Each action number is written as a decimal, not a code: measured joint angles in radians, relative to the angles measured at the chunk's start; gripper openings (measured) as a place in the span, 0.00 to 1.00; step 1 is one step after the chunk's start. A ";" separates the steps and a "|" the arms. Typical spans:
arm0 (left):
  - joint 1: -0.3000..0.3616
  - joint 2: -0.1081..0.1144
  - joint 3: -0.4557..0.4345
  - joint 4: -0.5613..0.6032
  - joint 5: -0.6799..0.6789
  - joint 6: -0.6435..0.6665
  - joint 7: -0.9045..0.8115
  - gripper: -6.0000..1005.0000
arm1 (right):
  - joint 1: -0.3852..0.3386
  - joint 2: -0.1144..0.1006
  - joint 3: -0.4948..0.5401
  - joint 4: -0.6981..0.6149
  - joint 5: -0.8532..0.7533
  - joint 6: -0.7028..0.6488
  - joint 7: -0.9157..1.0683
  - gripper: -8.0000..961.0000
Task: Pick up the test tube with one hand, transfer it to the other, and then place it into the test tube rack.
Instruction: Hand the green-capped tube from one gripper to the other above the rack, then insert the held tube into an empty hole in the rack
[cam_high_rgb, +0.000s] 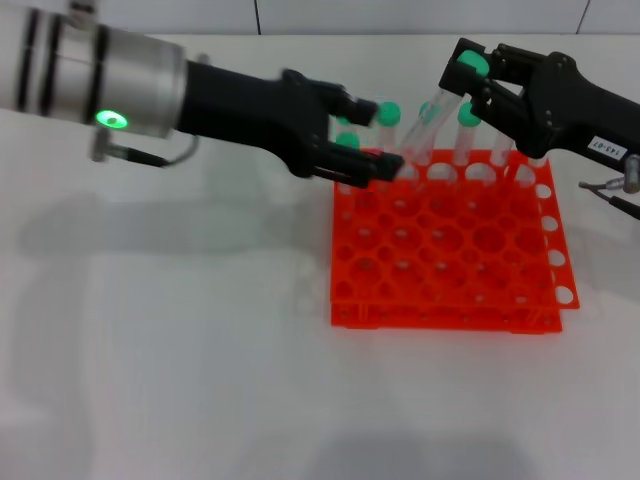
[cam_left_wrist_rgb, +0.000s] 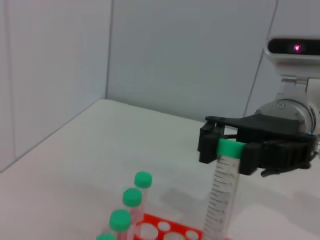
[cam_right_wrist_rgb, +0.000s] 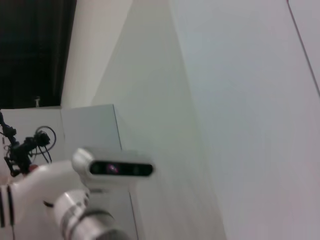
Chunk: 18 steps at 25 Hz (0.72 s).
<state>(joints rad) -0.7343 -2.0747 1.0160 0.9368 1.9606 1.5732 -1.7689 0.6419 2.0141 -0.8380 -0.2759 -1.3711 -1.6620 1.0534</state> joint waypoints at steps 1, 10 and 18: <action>0.019 0.000 0.003 0.051 0.010 0.014 -0.038 0.66 | -0.001 0.000 -0.001 -0.004 0.000 0.005 0.000 0.28; 0.298 -0.007 0.041 0.532 0.100 0.058 -0.287 0.86 | -0.002 -0.006 -0.005 -0.029 -0.009 0.064 -0.002 0.28; 0.598 -0.011 0.057 0.607 -0.039 -0.009 -0.106 0.88 | 0.027 -0.006 -0.033 -0.059 -0.024 0.120 0.004 0.28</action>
<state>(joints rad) -0.1365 -2.0858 1.0728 1.5441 1.9218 1.5641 -1.8753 0.6692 2.0076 -0.8714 -0.3351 -1.3946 -1.5425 1.0572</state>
